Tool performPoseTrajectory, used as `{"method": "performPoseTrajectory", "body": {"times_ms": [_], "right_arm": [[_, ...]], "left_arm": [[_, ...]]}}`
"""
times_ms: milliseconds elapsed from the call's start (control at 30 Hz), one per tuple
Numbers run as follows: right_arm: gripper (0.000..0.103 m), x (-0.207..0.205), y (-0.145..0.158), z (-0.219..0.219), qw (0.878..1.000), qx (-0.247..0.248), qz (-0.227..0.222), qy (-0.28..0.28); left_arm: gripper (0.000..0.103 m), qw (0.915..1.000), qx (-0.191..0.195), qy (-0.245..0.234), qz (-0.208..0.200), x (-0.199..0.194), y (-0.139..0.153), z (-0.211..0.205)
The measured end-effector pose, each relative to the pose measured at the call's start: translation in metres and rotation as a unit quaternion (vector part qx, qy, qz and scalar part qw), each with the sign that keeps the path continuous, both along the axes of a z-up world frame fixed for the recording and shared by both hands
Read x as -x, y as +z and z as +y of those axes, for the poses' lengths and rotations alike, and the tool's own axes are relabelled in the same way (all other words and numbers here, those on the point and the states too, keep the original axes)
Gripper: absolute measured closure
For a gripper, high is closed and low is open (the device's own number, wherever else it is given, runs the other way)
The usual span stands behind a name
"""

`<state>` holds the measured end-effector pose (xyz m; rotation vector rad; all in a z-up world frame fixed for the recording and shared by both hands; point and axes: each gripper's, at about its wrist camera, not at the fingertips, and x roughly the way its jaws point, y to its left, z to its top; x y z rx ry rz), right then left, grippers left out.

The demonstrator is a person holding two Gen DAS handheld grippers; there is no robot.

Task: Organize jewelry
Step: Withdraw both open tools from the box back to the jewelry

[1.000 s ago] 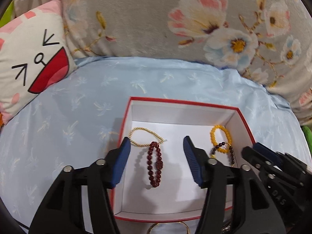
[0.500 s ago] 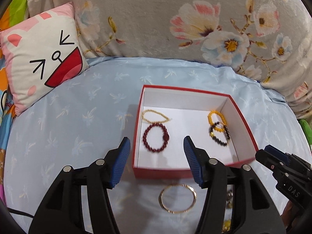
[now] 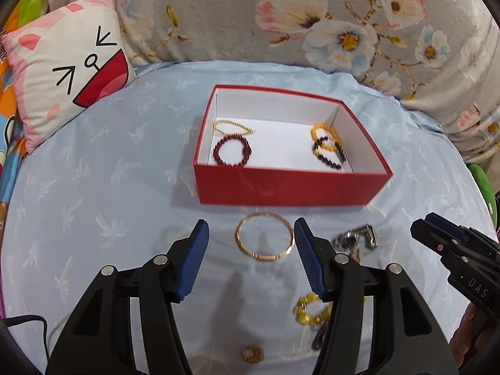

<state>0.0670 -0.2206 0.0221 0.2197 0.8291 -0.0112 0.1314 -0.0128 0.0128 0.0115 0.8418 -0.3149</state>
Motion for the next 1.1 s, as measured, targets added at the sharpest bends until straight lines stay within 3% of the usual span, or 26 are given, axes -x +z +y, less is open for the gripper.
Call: {"method": "performPoseTrajectory", "body": {"times_ms": [400, 833, 967, 1100], "right_arm": [[0.065, 0.039, -0.022, 0.009, 0.999, 0.004, 0.032, 0.010], [0.065, 0.059, -0.025, -0.001, 0.999, -0.001, 0.036, -0.003], [0.065, 0.061, -0.028, -0.001, 0.999, -0.005, 0.040, -0.001], [0.065, 0.061, -0.033, 0.001, 0.999, -0.010, 0.045, 0.003]], "left_arm": [[0.049, 0.9994, -0.006, -0.016, 0.030, 0.039, -0.017, 0.000], [0.050, 0.9927, 0.006, -0.095, 0.075, 0.081, -0.043, -0.042], [0.059, 0.9903, 0.015, -0.100, 0.095, 0.079, -0.054, -0.047], [0.075, 0.9908, 0.017, -0.100, 0.090, 0.077, -0.056, -0.047]]}}
